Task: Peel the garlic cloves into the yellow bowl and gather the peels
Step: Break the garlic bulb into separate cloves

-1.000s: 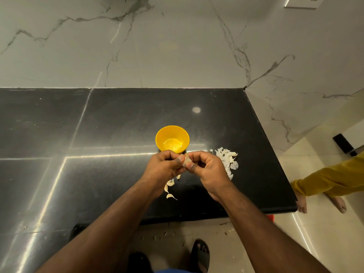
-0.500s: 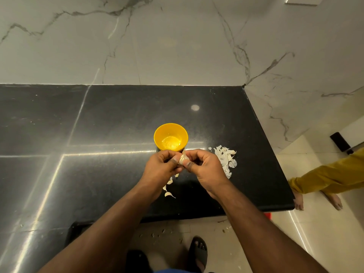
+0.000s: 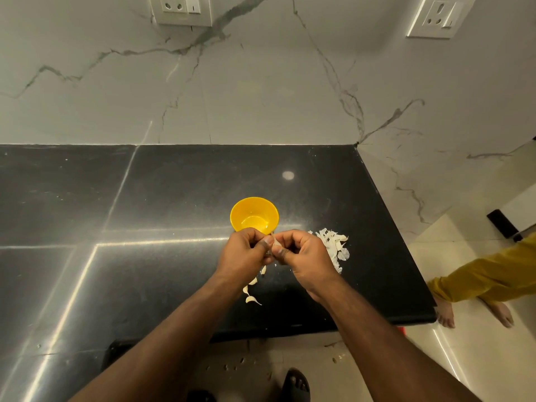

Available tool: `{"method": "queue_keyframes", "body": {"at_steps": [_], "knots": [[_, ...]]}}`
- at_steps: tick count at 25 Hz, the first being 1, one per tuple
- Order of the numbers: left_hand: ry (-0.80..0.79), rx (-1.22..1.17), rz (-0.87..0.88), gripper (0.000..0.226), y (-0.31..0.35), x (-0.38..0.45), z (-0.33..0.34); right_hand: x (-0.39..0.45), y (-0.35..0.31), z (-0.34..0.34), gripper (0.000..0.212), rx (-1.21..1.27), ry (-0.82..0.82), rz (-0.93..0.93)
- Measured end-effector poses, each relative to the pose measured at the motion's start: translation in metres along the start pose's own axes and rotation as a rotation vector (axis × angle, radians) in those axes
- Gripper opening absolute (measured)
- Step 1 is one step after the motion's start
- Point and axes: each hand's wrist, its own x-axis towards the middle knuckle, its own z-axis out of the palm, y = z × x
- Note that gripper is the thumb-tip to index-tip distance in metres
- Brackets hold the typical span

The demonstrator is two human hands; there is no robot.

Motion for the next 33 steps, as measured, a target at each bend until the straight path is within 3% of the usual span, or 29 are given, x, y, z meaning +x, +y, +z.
{"method": "queue_keyframes", "body": {"at_steps": [7, 16, 23, 33], "knots": [[0.067, 0.019, -0.039, 0.017, -0.016, -0.004, 0.000, -0.006, 0.008, 0.009, 0.013, 0.061, 0.028, 0.011], [-0.041, -0.311, -0.213, 0.017, -0.010, -0.008, 0.001, -0.009, 0.000, -0.004, 0.021, 0.014, 0.009, 0.081], [-0.138, -0.304, -0.160, 0.008, 0.006, -0.012, -0.018, -0.010, -0.014, -0.003, 0.019, 0.029, -0.055, 0.013], [-0.059, -0.229, -0.100, 0.012, 0.002, -0.010, -0.027, -0.003, -0.009, 0.015, 0.016, 0.060, 0.002, 0.002]]}}
